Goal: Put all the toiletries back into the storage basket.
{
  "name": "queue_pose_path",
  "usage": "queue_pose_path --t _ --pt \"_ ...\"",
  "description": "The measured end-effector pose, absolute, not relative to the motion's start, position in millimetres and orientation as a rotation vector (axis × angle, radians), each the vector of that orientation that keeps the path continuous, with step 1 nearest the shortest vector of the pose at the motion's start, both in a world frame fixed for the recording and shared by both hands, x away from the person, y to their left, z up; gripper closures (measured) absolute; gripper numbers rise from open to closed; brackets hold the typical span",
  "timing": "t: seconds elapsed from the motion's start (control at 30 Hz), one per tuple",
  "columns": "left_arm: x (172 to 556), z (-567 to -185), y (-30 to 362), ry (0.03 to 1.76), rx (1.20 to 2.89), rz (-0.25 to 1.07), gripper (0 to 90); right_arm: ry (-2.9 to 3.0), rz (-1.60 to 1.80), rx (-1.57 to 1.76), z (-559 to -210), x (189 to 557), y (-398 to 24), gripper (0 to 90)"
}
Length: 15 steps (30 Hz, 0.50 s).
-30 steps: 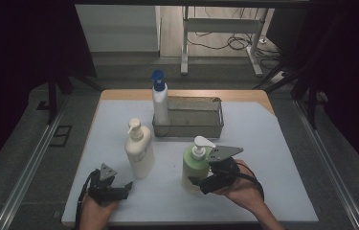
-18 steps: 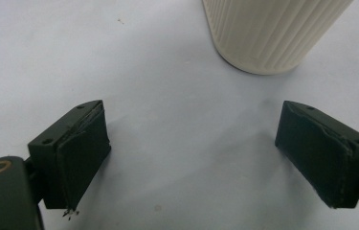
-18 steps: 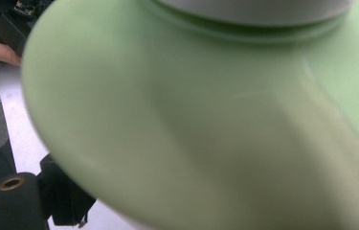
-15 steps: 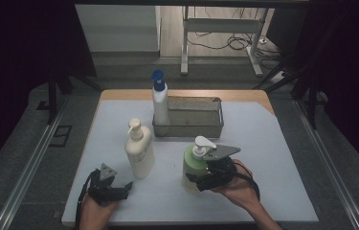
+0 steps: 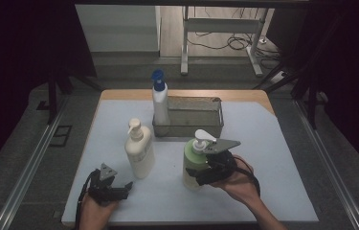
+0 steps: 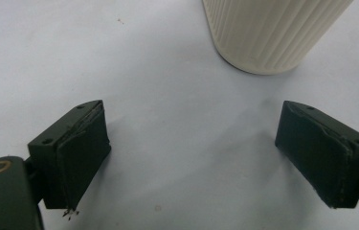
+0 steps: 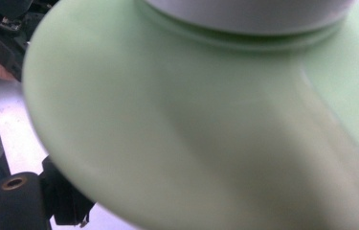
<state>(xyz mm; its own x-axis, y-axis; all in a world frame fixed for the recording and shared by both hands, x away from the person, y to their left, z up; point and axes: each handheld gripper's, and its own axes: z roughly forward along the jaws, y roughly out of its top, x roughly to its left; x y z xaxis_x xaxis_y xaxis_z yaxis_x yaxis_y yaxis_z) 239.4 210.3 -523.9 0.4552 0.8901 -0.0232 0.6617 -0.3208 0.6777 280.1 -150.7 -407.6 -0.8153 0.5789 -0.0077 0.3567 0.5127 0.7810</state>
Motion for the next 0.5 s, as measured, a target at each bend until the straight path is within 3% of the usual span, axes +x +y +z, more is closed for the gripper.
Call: queue_pose_path --t 0.5 --pt "239.4 -523.9 210.2 1.29 2.086 0.476 10.7 2.456 1.192 0.835 -381.4 305.9 -146.5 11.8"
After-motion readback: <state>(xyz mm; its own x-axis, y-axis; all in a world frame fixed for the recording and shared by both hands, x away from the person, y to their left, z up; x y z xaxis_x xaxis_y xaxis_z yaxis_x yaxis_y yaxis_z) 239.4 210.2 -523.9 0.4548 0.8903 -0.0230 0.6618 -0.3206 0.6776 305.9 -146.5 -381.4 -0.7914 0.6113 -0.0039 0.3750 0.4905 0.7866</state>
